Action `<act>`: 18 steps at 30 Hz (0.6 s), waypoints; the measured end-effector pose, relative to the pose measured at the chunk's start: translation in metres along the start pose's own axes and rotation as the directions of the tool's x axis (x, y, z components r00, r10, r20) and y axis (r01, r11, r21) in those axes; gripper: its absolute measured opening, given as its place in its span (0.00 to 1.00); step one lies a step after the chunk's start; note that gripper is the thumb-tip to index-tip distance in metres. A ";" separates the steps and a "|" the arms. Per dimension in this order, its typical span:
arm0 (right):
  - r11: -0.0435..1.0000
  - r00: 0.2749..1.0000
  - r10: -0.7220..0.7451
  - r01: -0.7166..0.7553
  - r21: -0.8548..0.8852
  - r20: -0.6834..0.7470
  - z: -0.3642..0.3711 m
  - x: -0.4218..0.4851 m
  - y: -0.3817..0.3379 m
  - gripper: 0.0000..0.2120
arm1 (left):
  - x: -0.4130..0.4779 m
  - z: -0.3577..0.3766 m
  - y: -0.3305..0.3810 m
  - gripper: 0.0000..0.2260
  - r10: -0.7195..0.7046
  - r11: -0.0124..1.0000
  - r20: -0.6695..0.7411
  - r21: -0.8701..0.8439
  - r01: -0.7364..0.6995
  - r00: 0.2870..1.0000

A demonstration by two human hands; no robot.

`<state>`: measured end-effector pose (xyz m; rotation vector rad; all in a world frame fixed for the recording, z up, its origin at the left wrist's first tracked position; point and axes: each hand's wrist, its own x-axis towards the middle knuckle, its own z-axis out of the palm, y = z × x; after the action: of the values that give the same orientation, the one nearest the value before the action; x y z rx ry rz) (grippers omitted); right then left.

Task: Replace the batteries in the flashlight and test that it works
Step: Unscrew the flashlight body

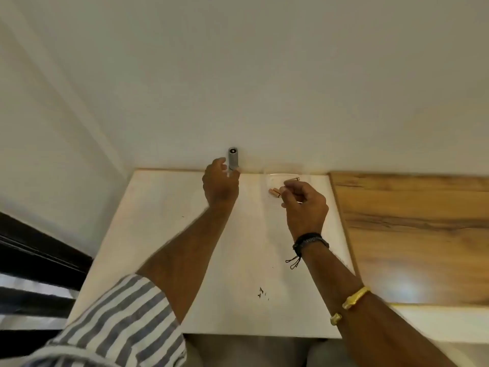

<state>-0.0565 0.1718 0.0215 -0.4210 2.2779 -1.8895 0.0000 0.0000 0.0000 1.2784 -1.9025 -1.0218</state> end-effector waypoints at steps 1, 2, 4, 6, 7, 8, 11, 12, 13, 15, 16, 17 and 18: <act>1.000 1.000 0.015 -0.015 0.011 -0.001 0.002 0.004 0.003 0.06 | 0.007 0.005 0.002 0.22 -0.029 1.000 0.008 -0.009 0.029 1.000; 0.999 1.000 0.029 -0.028 0.027 -0.009 0.004 0.007 0.006 0.06 | 0.013 0.008 0.005 0.23 -0.053 0.998 0.005 -0.019 0.053 0.999; 0.998 0.999 0.045 -0.045 0.048 -0.009 0.008 0.012 0.014 0.05 | 0.023 0.016 0.007 0.21 -0.067 0.997 -0.012 -0.027 0.067 0.998; 0.996 0.999 0.049 -0.048 0.079 -0.006 0.013 0.016 0.021 0.05 | 0.030 0.024 0.005 0.17 -0.060 0.998 -0.028 -0.022 0.060 0.998; 0.994 0.999 0.050 -0.049 0.095 -0.006 0.014 0.017 0.023 0.05 | 0.033 0.026 0.003 0.16 -0.051 0.999 -0.033 -0.022 0.050 0.998; 0.993 0.998 0.057 -0.056 0.106 -0.005 0.016 0.017 0.025 0.05 | 0.034 0.026 0.001 0.14 -0.038 0.999 -0.033 -0.014 0.038 0.999; 0.991 0.998 0.060 -0.060 0.122 0.003 0.018 0.019 0.030 0.04 | 0.039 0.029 -0.008 0.12 -0.021 1.000 -0.014 0.007 0.021 1.000; 0.991 0.998 0.058 -0.058 0.122 0.003 0.019 0.018 0.030 0.05 | 0.039 0.028 -0.010 0.12 -0.009 1.000 -0.009 0.011 0.009 1.000; 0.991 0.998 0.056 -0.055 0.119 0.000 0.019 0.018 0.031 0.05 | 0.037 0.026 -0.012 0.12 0.005 1.000 -0.006 0.008 -0.005 1.000; 0.992 0.998 0.055 -0.055 0.115 0.002 0.017 0.015 0.031 0.05 | 0.029 0.021 -0.014 0.12 0.032 0.999 -0.003 -0.003 -0.032 0.999; 0.992 0.999 0.053 -0.054 0.114 0.007 0.016 0.013 0.030 0.05 | 0.023 0.018 -0.014 0.11 0.057 0.998 -0.001 -0.017 -0.057 0.998; 0.992 0.999 0.050 -0.051 0.112 0.011 0.014 0.011 0.030 0.04 | 0.016 0.015 -0.014 0.11 0.083 0.996 -0.001 -0.033 -0.083 0.997; 0.993 0.999 0.049 -0.050 0.111 0.015 0.012 0.008 0.029 0.04 | 0.008 0.010 -0.013 0.10 0.112 0.993 0.000 -0.047 -0.111 0.994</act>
<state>-0.0636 0.1628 -0.0089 -0.3572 2.1413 -1.9722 -0.0044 -0.0078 -0.0160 1.1318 -1.9173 -1.0046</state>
